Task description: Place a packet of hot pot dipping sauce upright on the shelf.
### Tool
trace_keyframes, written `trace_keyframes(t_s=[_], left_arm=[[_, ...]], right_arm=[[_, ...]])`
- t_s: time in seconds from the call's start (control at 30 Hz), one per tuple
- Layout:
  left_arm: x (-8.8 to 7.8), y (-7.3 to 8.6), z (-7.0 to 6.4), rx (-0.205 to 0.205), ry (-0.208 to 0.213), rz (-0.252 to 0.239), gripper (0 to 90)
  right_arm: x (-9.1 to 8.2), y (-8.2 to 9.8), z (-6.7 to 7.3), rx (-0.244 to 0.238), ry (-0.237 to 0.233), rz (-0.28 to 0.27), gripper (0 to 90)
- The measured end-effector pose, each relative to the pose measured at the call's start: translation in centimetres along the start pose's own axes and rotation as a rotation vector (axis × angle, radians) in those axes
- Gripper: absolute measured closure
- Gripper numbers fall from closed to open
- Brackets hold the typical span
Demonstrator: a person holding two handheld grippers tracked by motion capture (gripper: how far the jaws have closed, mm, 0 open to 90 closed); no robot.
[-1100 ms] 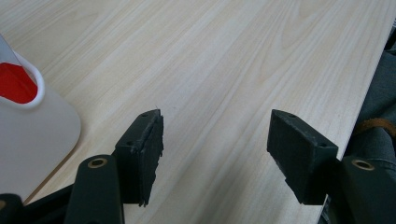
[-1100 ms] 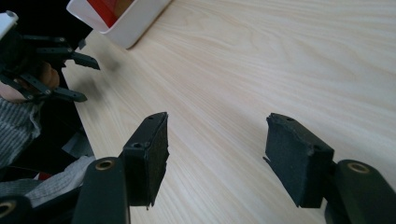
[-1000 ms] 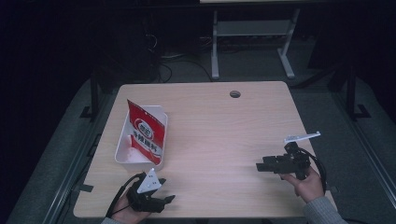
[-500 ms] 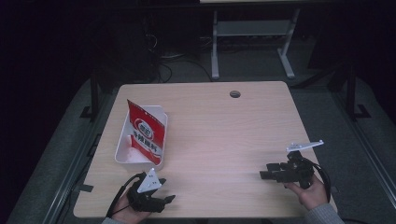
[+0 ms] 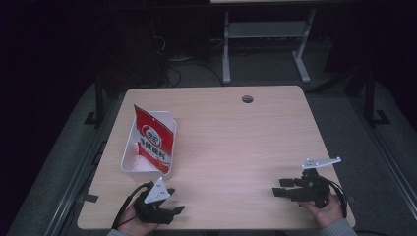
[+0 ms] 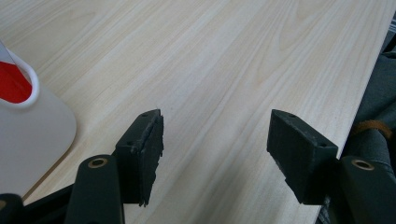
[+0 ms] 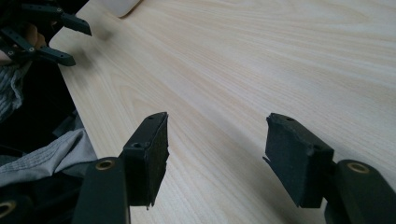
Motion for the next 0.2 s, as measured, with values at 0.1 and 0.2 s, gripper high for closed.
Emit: trace_keyframes(t_s=[0.1, 0.2], left_arm=[[-0.01, -0.03, -0.02, -0.001, 0.001, -0.002, 35.7], [-0.07, -0.02, -0.04, -0.001, -0.002, -0.004, 35.7]], right_arm=[[0.23, 0.09, 0.08, -0.006, 0.005, 0.009, 38.0], [0.58, 0.29, 0.03, -0.01, 0.028, 0.028, 38.0]])
Point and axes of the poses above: each handheld gripper's, and its own axes: x roughly forward along the jaws, y roughly out of its underside, z roughly to its left, the point moved 2 cm from there along x, roughly forward along the jaws, and after that the axes turned 14 degrees about z, right-handed, at the moved point
